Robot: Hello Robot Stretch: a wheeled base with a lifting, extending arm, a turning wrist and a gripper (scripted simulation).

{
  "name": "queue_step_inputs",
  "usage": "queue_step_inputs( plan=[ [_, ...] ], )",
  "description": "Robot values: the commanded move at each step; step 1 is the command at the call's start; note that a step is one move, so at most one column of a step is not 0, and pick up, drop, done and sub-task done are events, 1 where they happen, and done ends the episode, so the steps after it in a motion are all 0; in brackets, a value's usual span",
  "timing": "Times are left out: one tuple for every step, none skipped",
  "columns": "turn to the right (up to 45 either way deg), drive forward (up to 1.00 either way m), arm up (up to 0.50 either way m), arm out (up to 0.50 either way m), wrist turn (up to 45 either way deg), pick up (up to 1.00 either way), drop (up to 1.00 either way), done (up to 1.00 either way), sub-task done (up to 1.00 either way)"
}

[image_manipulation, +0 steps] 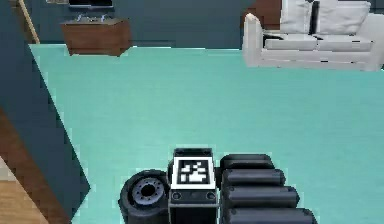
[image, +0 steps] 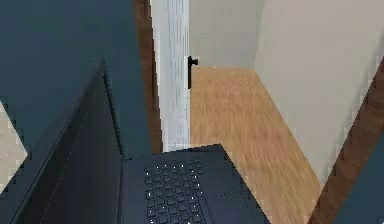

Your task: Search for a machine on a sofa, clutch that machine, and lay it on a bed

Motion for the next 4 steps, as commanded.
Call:
queue_step_inputs(
  plan=[
    [30.0,0.0,0.0,0.0,0.0,0.0,0.0,0.0,0.0],
    [0.0,0.65,0.0,0.0,0.0,0.0,0.0,0.0,0.0],
    [-27.0,0.0,0.0,0.0,0.0,0.0,0.0,0.0,0.0],
    [0.0,1.0,0.0,0.0,0.0,0.0,0.0,0.0,0.0]
  ],
)
